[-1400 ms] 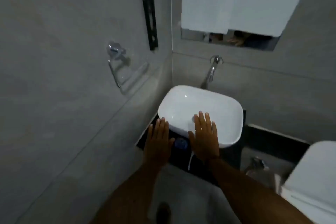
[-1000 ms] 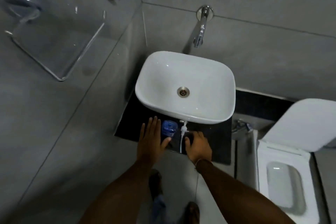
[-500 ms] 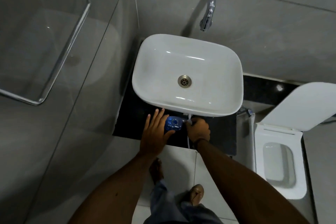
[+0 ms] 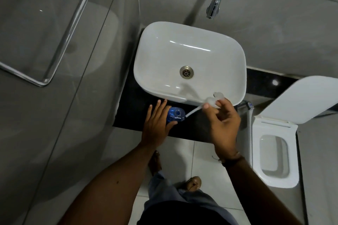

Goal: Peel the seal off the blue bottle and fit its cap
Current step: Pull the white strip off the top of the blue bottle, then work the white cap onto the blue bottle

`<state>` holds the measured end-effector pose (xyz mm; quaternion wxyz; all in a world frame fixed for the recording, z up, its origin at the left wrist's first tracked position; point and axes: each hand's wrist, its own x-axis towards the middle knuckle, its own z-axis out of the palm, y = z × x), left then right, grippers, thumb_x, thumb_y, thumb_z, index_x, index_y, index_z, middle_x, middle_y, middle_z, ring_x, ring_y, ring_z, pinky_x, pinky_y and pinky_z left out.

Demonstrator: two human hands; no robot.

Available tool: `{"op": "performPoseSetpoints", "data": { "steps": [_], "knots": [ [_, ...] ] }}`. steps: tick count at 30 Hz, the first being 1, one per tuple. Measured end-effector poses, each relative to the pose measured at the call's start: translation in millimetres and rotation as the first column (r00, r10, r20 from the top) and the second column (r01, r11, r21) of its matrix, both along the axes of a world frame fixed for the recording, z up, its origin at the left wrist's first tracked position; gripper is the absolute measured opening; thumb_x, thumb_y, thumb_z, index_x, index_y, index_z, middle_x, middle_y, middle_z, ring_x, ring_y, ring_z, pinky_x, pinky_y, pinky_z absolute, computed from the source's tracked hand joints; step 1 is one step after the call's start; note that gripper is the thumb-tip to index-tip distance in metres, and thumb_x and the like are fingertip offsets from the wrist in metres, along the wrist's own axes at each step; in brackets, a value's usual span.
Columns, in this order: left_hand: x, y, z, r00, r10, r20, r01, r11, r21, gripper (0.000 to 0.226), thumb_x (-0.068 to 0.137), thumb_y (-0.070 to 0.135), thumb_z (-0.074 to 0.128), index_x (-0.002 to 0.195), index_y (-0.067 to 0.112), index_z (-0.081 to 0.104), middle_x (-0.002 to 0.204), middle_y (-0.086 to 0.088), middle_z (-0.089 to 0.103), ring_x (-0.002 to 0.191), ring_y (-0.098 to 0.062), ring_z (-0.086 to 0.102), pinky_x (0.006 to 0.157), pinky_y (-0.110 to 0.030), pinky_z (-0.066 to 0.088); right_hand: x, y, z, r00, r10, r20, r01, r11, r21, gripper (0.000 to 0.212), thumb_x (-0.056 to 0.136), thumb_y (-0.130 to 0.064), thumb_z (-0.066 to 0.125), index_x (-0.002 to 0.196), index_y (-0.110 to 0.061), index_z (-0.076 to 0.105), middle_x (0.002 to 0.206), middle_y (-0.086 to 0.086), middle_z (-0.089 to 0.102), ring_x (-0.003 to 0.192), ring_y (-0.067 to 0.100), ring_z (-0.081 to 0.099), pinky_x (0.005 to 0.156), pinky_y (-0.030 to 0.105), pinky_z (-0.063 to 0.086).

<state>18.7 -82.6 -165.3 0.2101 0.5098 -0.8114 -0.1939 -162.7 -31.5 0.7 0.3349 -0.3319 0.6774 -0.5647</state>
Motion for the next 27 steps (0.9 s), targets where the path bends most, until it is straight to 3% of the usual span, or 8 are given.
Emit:
{"op": "performPoseSetpoints", "data": {
  "steps": [1, 3, 8, 10, 13, 15, 22, 27],
  "knots": [
    [-0.3, -0.1, -0.4, 1.0, 0.002, 0.003, -0.002, 1.0, -0.003, 0.066, 0.096, 0.053, 0.055, 0.146, 0.011, 0.05, 0.161, -0.009, 0.043, 0.155, -0.025, 0.027, 0.127, -0.053, 0.021, 4.4, -4.8, 2.4, 0.999, 0.035, -0.017, -0.036, 0.999, -0.013, 0.012, 0.097, 0.0, 0.072, 0.105, -0.009, 0.071, 0.078, 0.035, 0.058, 0.073, 0.024, 0.056, 0.077, 0.028, 0.055],
    [-0.5, -0.3, -0.2, 1.0, 0.001, 0.015, -0.001, 1.0, -0.004, 0.066, 0.097, 0.054, 0.054, 0.147, 0.011, 0.05, 0.161, -0.009, 0.043, 0.155, -0.025, 0.027, 0.127, -0.053, 0.022, 11.7, -10.2, 0.6, 0.996, 0.071, -0.046, -0.073, 0.997, -0.029, 0.013, 0.097, 0.001, 0.071, 0.11, 0.002, 0.07, 0.083, 0.045, 0.055, 0.073, 0.026, 0.055, 0.078, 0.027, 0.056],
    [-0.1, -1.4, 1.8, 1.0, -0.005, 0.029, 0.005, 1.0, 0.009, 0.068, 0.097, 0.057, 0.05, 0.147, 0.01, 0.051, 0.161, -0.009, 0.043, 0.155, -0.026, 0.028, 0.126, -0.054, 0.023, 20.8, -12.9, -19.2, 0.997, 0.076, -0.032, -0.077, 0.996, -0.049, 0.017, 0.096, 0.003, 0.071, 0.104, -0.011, 0.073, 0.078, 0.03, 0.066, 0.071, 0.015, 0.064, 0.08, 0.02, 0.059],
    [0.1, -1.3, 2.3, 1.0, -0.006, 0.025, 0.006, 1.0, 0.012, 0.07, 0.097, 0.059, 0.044, 0.146, 0.01, 0.051, 0.16, -0.01, 0.044, 0.154, -0.027, 0.029, 0.126, -0.054, 0.023, 23.5, -13.7, -30.5, 0.997, 0.075, -0.033, -0.076, 0.997, -0.016, 0.019, 0.095, 0.005, 0.072, 0.111, -0.005, 0.074, 0.079, 0.009, 0.078, 0.08, 0.01, 0.074, 0.085, 0.022, 0.062],
    [-0.2, -1.4, 2.0, 1.0, -0.012, 0.024, 0.011, 1.0, 0.011, 0.073, 0.097, 0.061, 0.037, 0.146, 0.009, 0.052, 0.16, -0.011, 0.045, 0.154, -0.028, 0.029, 0.126, -0.054, 0.023, 29.6, -16.5, -47.0, 0.996, 0.086, -0.003, -0.086, 0.996, 0.036, 0.026, 0.093, 0.007, 0.072, 0.119, 0.005, 0.07, 0.101, 0.021, 0.08, 0.098, 0.026, 0.08, 0.096, 0.041, 0.065],
    [0.1, -1.2, 1.1, 1.0, -0.016, 0.018, 0.015, 1.0, 0.009, 0.075, 0.096, 0.061, 0.034, 0.145, 0.008, 0.052, 0.159, -0.011, 0.045, 0.154, -0.028, 0.029, 0.126, -0.054, 0.023, 32.1, -18.2, -58.5, 0.993, 0.116, -0.01, -0.115, 0.991, 0.066, 0.027, 0.092, 0.007, 0.074, 0.118, 0.003, 0.071, 0.108, 0.024, 0.079, 0.104, 0.03, 0.079, 0.099, 0.045, 0.063],
    [0.9, -2.6, 1.6, 1.0, -0.027, 0.015, 0.027, 0.999, 0.027, 0.075, 0.095, 0.061, 0.035, 0.146, 0.008, 0.051, 0.16, -0.01, 0.044, 0.155, -0.027, 0.026, 0.128, -0.053, 0.019, 26.2, -20.2, -94.3, 0.85, 0.367, -0.378, -0.29, 0.925, 0.247, 0.032, 0.09, -0.008, 0.079, 0.122, -0.01, 0.077, 0.123, 0.007, 0.076, 0.122, 0.028, 0.065, 0.112, 0.046, 0.048],
    [0.2, -2.4, 1.2, 1.0, -0.022, 0.021, 0.022, 1.0, 0.019, 0.074, 0.095, 0.06, 0.038, 0.146, 0.008, 0.051, 0.161, -0.009, 0.043, 0.155, -0.026, 0.026, 0.127, -0.053, 0.019, 21.2, -23.9, -97.9, 0.802, 0.406, -0.437, -0.312, 0.91, 0.273, 0.027, 0.089, -0.011, 0.081, 0.116, -0.011, 0.079, 0.119, 0.006, 0.077, 0.121, 0.03, 0.064, 0.112, 0.032, 0.044]
  ]
}}
